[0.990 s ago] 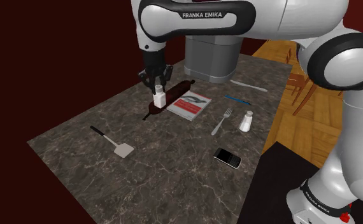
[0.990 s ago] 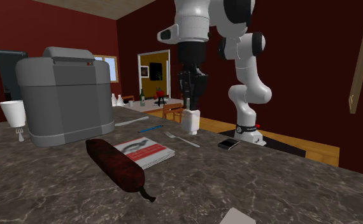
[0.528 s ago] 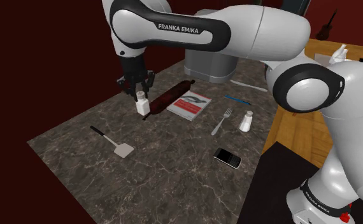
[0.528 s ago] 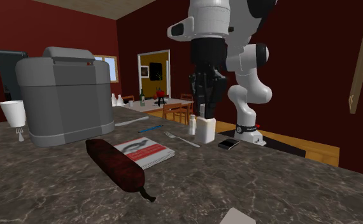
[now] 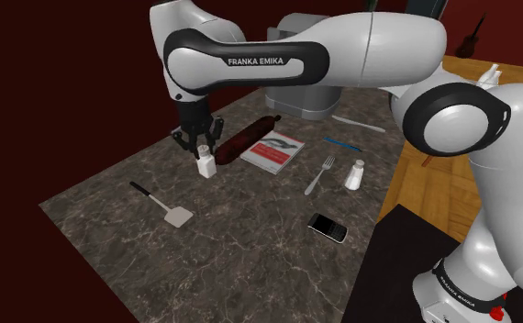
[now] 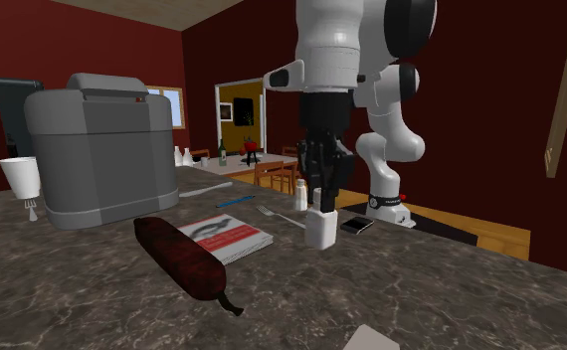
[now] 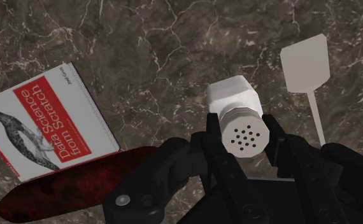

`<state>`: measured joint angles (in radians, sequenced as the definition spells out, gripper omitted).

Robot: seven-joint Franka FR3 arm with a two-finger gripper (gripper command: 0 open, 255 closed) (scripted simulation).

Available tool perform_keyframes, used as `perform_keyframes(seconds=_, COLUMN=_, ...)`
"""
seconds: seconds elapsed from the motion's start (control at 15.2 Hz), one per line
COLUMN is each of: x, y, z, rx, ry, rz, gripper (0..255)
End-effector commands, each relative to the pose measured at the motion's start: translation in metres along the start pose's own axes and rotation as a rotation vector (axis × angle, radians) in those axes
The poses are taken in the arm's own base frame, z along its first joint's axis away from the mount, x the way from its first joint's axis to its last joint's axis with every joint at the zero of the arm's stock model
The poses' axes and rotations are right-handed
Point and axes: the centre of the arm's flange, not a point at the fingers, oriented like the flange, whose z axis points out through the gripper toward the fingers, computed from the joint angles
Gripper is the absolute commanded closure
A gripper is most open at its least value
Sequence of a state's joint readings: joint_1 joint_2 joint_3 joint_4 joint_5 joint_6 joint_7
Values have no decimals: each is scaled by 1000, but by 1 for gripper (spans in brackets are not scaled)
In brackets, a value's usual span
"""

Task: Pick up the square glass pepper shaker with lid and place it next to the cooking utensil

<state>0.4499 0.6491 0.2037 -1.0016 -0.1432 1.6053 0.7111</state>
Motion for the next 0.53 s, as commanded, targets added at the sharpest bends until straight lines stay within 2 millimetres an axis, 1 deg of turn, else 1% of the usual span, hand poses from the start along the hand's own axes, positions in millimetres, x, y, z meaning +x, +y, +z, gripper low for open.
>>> perform_keyframes(seconds=0.0, x=0, y=0, z=10, rx=0, ry=1, rz=0, gripper=255)
perform_keyframes(seconds=0.46, x=1, y=-2, z=47, rx=0, ry=1, rz=0, gripper=255)
